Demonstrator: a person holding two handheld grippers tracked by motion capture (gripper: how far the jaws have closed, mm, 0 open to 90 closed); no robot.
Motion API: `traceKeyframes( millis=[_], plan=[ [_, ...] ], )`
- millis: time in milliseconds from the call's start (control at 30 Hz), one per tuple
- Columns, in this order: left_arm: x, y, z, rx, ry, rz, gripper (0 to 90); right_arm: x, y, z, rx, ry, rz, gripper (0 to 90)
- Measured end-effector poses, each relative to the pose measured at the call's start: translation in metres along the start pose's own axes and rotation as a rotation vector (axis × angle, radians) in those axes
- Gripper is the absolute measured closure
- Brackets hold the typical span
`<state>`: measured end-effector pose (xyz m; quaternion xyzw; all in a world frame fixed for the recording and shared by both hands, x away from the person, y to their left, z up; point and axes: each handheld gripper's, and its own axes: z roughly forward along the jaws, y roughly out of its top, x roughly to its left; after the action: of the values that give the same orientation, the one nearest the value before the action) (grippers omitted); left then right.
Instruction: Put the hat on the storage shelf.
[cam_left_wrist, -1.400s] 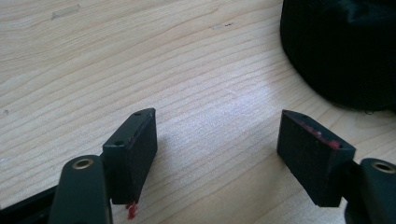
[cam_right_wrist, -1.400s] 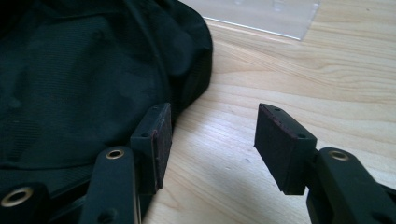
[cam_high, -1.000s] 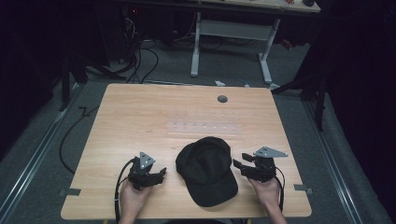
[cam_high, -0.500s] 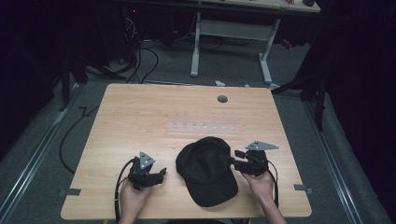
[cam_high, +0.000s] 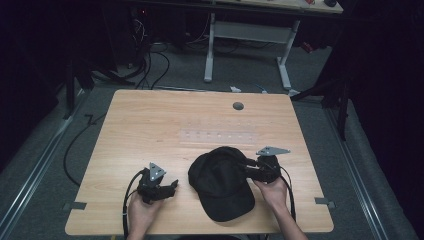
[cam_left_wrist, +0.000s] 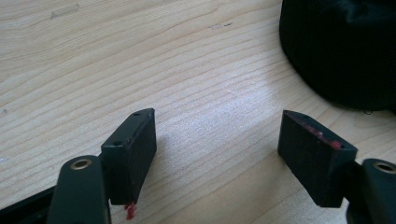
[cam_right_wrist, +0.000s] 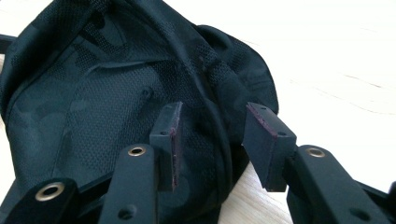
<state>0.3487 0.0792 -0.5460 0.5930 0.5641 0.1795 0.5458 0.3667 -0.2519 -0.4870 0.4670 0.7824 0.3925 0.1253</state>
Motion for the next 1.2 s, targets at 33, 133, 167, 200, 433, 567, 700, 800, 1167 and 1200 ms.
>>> traceKeyframes(
  millis=[33,133,167,200,433,567,700,800,1167,1200],
  plan=[
    [0.0000,0.0000,0.0000,0.000,0.000,0.000,28.3,-0.0002,0.0004,0.0011,-0.001,0.003,0.004,58.1],
    [0.0000,0.0001,0.0000,0.000,0.000,-0.001,28.2,-0.0010,0.0018,0.0040,0.005,0.010,0.012,59.2],
    [0.0000,0.0001,0.0000,0.000,0.000,0.000,28.2,-0.0010,0.0020,0.0048,0.003,0.012,0.016,59.7],
    [0.0001,0.0001,-0.0001,0.001,-0.001,0.000,28.2,-0.0012,0.0022,0.0057,0.003,0.015,0.018,60.2],
    [-0.0001,0.0000,0.0000,-0.001,0.000,-0.001,28.2,-0.0032,0.0021,0.0074,-0.005,0.042,0.046,65.0],
    [-0.0001,-0.0002,0.0000,0.001,0.000,0.002,28.0,-0.0026,0.0021,0.0068,-0.008,0.045,0.042,69.8],
    [-0.0002,-0.0002,0.0000,0.001,0.000,0.002,27.9,-0.0043,0.0020,0.0057,-0.010,0.055,0.055,74.5],
    [-0.0003,-0.0003,0.0000,0.000,0.000,0.002,27.9,-0.0052,0.0021,0.0050,-0.012,0.062,0.056,77.0],
    [-0.0003,-0.0003,0.0000,0.001,0.000,0.002,27.9,-0.0090,0.0012,0.0038,-0.005,0.147,0.042,84.1],
    [-0.0003,-0.0003,0.0000,0.001,0.000,0.002,27.9,-0.0087,0.0011,0.0035,-0.007,0.156,0.038,84.9]
  ],
)
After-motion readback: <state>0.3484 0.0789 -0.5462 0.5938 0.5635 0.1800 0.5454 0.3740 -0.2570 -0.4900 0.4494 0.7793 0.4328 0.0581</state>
